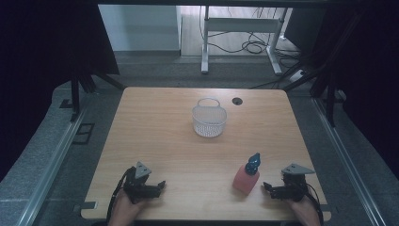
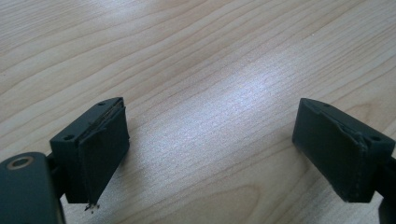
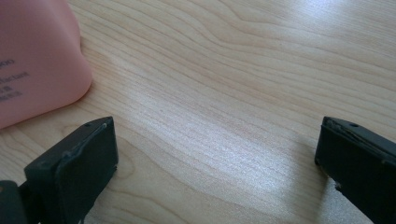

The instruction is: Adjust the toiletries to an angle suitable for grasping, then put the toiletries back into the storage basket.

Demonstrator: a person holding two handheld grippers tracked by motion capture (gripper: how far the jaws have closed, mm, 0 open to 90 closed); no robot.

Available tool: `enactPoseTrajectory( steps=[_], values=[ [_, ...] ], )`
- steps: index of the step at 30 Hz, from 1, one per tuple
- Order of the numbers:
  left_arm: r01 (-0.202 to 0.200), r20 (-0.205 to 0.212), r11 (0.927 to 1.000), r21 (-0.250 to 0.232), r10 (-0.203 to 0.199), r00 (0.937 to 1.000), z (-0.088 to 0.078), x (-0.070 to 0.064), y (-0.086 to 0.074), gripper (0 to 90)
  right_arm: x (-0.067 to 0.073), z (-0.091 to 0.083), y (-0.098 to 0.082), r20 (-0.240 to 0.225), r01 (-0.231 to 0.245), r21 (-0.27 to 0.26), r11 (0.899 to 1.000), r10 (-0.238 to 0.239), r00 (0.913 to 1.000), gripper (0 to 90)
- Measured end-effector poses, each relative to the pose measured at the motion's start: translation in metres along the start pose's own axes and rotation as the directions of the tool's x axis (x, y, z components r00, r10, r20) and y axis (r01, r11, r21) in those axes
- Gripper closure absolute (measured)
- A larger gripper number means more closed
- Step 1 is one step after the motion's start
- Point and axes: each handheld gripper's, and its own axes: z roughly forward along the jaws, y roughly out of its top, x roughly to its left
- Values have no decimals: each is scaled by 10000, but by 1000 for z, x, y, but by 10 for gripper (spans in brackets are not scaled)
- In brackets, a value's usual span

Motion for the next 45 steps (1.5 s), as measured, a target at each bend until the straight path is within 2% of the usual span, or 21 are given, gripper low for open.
enactPoseTrajectory(
  steps=[30, 37, 45],
  values=[
    [25, -21, 10000, -4, -25, 10000, 0, 0, 0, 104, 0, -1, -1, -27, -8, -12, 10000, 8, 10000, 0],
    [25, -22, 10000, -5, -26, 10000, 0, 0, 0, 105, -2, -2, -1, -274, -197, -145, 9997, 193, 9994, 0],
    [31, -28, 10000, -5, -31, 10000, 0, 0, 0, 105, 2, -8, -2, -351, -96, -211, 9997, 89, 9993, 4]
  ],
)
